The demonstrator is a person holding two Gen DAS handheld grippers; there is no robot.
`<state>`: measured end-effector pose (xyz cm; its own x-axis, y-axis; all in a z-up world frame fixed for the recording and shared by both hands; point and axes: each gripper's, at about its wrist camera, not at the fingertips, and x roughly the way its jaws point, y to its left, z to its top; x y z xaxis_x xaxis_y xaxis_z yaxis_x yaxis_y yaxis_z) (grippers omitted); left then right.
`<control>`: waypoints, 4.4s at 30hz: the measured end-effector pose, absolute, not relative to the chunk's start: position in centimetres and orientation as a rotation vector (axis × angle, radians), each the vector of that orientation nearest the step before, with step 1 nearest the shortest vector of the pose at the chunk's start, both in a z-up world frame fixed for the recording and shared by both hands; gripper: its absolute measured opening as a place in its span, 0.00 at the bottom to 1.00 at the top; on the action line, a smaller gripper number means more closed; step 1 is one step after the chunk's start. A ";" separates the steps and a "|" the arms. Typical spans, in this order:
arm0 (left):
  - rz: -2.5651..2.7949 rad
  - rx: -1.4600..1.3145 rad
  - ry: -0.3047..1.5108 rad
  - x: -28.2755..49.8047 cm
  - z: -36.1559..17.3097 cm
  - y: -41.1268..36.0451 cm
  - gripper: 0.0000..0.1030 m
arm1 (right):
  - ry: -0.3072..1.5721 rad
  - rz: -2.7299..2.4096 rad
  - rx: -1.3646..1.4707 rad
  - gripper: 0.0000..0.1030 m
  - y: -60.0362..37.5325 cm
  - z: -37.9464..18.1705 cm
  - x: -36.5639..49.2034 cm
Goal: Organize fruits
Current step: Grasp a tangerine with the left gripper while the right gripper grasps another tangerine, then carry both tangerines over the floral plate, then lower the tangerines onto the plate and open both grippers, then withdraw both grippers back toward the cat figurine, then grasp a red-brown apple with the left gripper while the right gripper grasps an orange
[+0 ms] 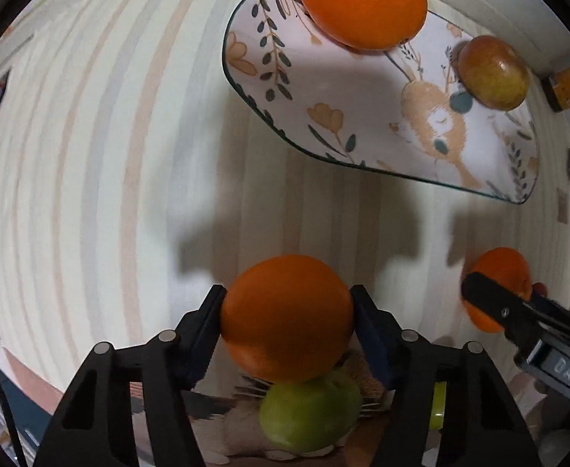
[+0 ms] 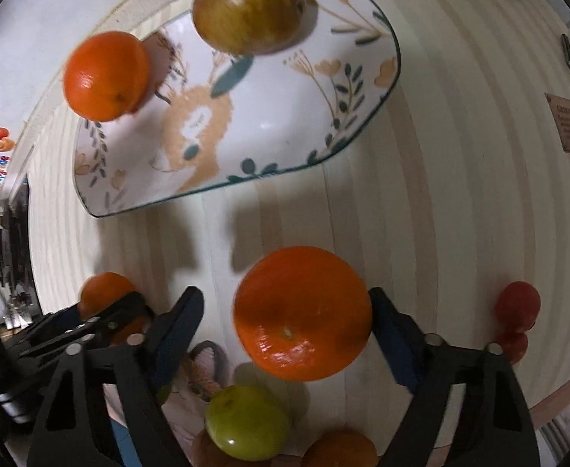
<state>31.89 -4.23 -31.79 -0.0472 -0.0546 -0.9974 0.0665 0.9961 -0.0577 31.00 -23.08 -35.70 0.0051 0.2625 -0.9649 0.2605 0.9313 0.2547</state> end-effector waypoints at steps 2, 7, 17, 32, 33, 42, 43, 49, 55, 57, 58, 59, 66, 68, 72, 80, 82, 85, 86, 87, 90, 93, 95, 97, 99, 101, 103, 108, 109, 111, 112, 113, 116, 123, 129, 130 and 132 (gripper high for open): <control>-0.095 0.014 1.608 31.5 -31.7 -4.2 0.60 | 1.572 0.000 0.400 0.71 -23.2 -35.8 30.8; -0.078 0.045 1.598 30.4 -31.4 -3.5 0.60 | 1.587 0.024 0.386 0.67 -23.7 -36.0 29.7; -0.077 0.052 1.589 31.4 -31.5 -3.3 0.60 | 1.582 0.023 0.333 0.67 -22.9 -35.9 29.6; -0.176 0.014 1.442 37.6 -22.6 -5.1 0.59 | 1.430 0.048 0.428 0.66 -25.7 -29.8 32.0; -0.180 0.024 1.441 38.3 -22.6 -5.3 0.59 | 1.420 0.041 0.426 0.66 -26.0 -29.4 32.7; -0.160 0.060 1.557 42.2 -27.8 -6.0 0.60 | 1.464 -0.009 0.338 0.66 -26.7 -31.0 39.4; -0.157 0.063 1.563 42.3 -28.2 -6.0 0.60 | 1.470 -0.008 0.329 0.66 -26.5 -31.4 39.7; -0.115 0.056 1.598 42.4 -29.9 -5.3 0.60 | 1.481 -0.007 0.330 0.67 -26.3 -32.5 40.7; -0.101 0.063 1.596 42.8 -30.5 -5.6 0.61 | 1.514 0.011 0.348 0.69 -26.5 -32.9 41.1; -0.107 0.047 1.577 43.1 -29.8 -5.5 0.85 | 1.509 0.016 0.362 0.94 -26.7 -32.3 41.2; -0.108 0.038 1.564 43.0 -29.2 -5.1 0.89 | 1.500 0.014 0.362 0.99 -26.8 -31.9 41.1; -0.106 0.027 1.547 42.9 -28.9 -5.3 0.91 | 1.488 0.007 0.354 0.99 -26.9 -31.3 41.0; -0.086 0.003 1.480 41.6 -25.5 -4.0 0.91 | 1.444 -0.039 0.268 0.99 -26.9 -28.5 39.0; -0.082 0.018 1.455 40.8 -24.6 -4.1 0.91 | 1.426 -0.051 0.238 0.99 -26.7 -27.7 38.1; -0.061 0.077 1.375 38.5 -21.4 -4.3 0.91 | 1.381 -0.056 0.196 0.99 -26.2 -25.4 35.7; -0.055 0.096 1.248 32.9 -16.7 -4.0 0.91 | 1.270 -0.051 0.156 0.99 -24.6 -20.2 31.3; -0.055 0.082 1.219 31.5 -15.8 -3.9 0.91 | 1.233 -0.059 0.141 0.99 -24.3 -18.7 29.8; -0.063 0.076 1.188 29.7 -14.1 -3.7 0.91 | 1.204 -0.048 0.150 0.99 -23.8 -17.1 28.3; -0.064 0.076 1.176 29.0 -13.5 -3.7 0.91 | 1.191 -0.046 0.150 0.99 -23.6 -16.4 27.6; -0.063 0.074 1.165 28.4 -13.0 -3.6 0.91 | 1.184 -0.044 0.153 0.99 -23.6 -16.0 27.2; -0.066 0.078 1.129 26.9 -11.5 -3.6 0.91 | 1.151 -0.046 0.144 0.99 -23.1 -14.2 25.6; -0.074 0.087 1.100 25.7 -10.0 -3.6 0.91 | 1.110 -0.045 0.132 0.99 -22.5 -12.3 24.3; -0.080 0.085 1.090 25.1 -9.4 -3.5 0.91 | 1.088 -0.045 0.129 0.99 -22.2 -11.3 23.5; -0.083 0.091 1.075 24.6 -8.6 -3.5 0.91 | 1.065 -0.038 0.136 0.99 -21.9 -10.1 22.8; -0.083 0.094 1.058 24.1 -7.8 -3.4 0.91 | 1.050 -0.034 0.143 0.99 -21.6 -9.3 22.3; -0.084 0.092 1.048 23.7 -7.3 -3.4 0.91 | 1.042 -0.021 0.165 0.99 -21.4 -8.7 21.7; -0.094 0.091 1.047 23.5 -7.2 -3.4 0.91 | 1.044 -0.012 0.198 0.99 -21.5 -8.4 21.3; -0.129 0.089 1.129 23.7 -9.8 -3.3 0.99 | 1.118 0.029 0.267 0.99 -21.9 -10.5 20.8; -0.131 0.087 1.156 23.8 -10.8 -3.2 0.99 | 1.143 0.038 0.277 0.99 -22.0 -11.4 20.7; -0.130 0.101 1.220 23.6 -13.4 -3.2 0.99 | 1.238 0.071 0.311 0.99 -22.1 -14.6 20.5; -0.130 0.113 1.255 23.5 -14.7 -3.2 0.99 | 1.302 0.082 0.335 0.99 -22.2 -16.8 20.3; -0.128 0.126 1.286 23.3 -15.9 -3.3 0.99 | 1.342 0.091 0.355 0.99 -22.3 -18.3 20.2; -0.138 0.163 1.396 22.7 -20.2 -3.9 0.99 | 1.490 0.085 0.427 0.99 -22.8 -24.3 19.2; -0.221 0.106 1.590 21.1 -26.2 -5.7 0.99 | 1.609 0.037 0.611 0.78 -25.3 -32.4 16.9; -0.285 0.155 1.606 20.4 -26.9 -8.4 0.99 | 1.625 0.051 0.592 0.57 -25.4 -34.9 16.5; -0.292 0.170 1.611 20.4 -27.2 -8.8 0.99 | 1.613 0.052 0.589 0.57 -25.6 -34.8 16.4; -0.321 0.200 1.634 20.2 -28.0 -10.2 0.99 | 1.600 0.029 0.574 0.57 -26.3 -34.5 16.0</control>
<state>20.25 -10.18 -28.01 -0.0905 -0.0614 -0.9940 0.3190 0.9437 -0.0873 16.04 -26.32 -34.53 -0.0002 0.3755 -0.9268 0.3419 0.8710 0.3528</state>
